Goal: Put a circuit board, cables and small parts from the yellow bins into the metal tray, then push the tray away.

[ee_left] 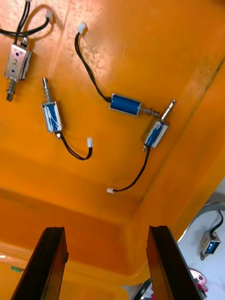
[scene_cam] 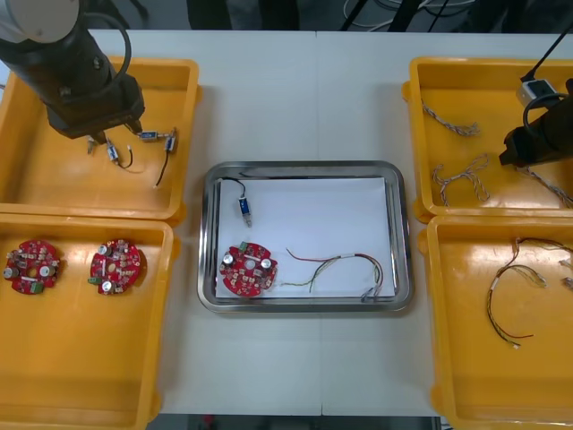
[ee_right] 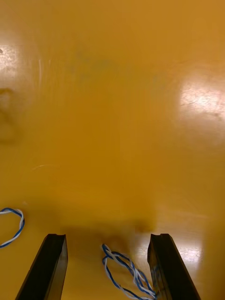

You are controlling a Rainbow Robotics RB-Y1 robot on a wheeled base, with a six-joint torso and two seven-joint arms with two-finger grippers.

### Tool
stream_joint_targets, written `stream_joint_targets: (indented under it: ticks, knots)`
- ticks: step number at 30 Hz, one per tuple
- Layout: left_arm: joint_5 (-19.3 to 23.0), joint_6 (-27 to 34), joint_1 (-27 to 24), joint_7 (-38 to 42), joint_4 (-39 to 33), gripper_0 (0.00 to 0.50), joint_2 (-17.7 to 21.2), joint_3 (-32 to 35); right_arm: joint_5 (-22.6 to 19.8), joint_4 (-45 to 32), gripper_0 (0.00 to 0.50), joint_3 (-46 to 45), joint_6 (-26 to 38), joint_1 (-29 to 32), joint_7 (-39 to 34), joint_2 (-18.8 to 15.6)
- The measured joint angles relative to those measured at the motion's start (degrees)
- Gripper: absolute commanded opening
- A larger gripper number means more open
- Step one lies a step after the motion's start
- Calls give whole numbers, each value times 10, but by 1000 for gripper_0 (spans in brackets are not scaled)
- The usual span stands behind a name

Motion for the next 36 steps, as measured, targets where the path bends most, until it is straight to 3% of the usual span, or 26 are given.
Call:
stream_joint_targets:
  ticks: [23, 28, 29, 30, 34, 36]
  knots:
    - [-22, -112, -1, -68, 137, 500, 6, 16, -17, 14, 486, 5, -2, 1, -6, 0]
    - [-27, -126, -1, -100, 163, 500, 6, 16, -20, 14, 275, 5, -2, 1, -8, 0]
    - [-27, -130, -1, -112, 169, 500, 6, 16, -21, 14, 203, 5, -2, 2, -8, 0]
    - [-28, -135, -1, -125, 174, 500, 6, 16, -23, 14, 99, 5, -2, 2, -8, 0]
    - [-37, -154, -1, -158, 191, 500, 5, 16, -36, 14, 0, 5, -2, 5, -8, 0]
    - [-42, -164, -1, -159, 200, 500, 4, 16, -41, 14, 0, 5, -2, 6, -8, -1]
